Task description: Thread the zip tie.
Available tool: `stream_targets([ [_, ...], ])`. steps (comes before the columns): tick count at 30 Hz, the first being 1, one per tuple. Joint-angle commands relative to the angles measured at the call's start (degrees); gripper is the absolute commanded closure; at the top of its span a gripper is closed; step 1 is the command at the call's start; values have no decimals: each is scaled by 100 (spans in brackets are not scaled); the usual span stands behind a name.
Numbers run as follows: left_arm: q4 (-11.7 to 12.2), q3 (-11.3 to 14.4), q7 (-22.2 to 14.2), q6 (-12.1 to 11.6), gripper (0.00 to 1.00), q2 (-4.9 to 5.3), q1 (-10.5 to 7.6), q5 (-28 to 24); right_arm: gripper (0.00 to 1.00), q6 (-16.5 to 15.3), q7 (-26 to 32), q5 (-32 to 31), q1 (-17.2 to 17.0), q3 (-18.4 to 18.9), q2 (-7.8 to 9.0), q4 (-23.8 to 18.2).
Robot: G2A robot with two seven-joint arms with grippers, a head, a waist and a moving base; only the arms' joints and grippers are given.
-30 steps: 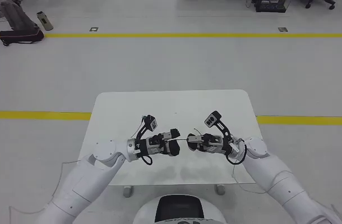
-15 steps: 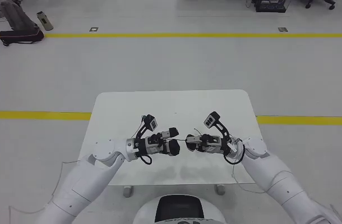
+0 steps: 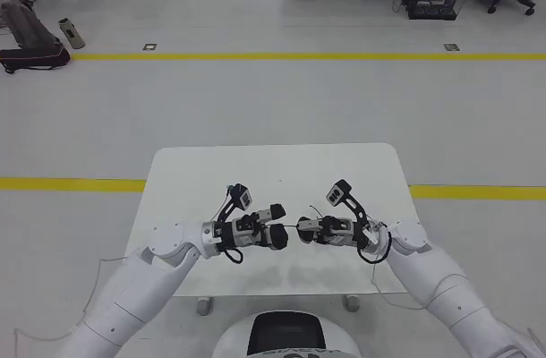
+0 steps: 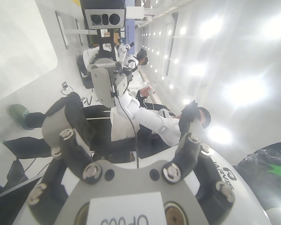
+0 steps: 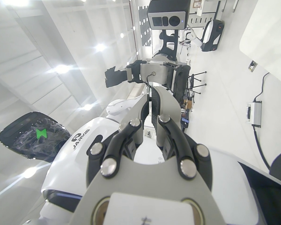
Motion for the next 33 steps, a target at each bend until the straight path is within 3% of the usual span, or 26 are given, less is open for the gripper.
stream_targets([
  [1,-5,3,3,-2,0,1,3,0,100,17,10,-37,-7,12,-2,-3],
  [23,-70,-15,32,-21,0,25,97,-79,100,141,72,-370,-158,163,-5,-147],
  [33,-97,17,60,60,0,46,97,158,100,38,261,-264,-235,257,-10,-209],
])
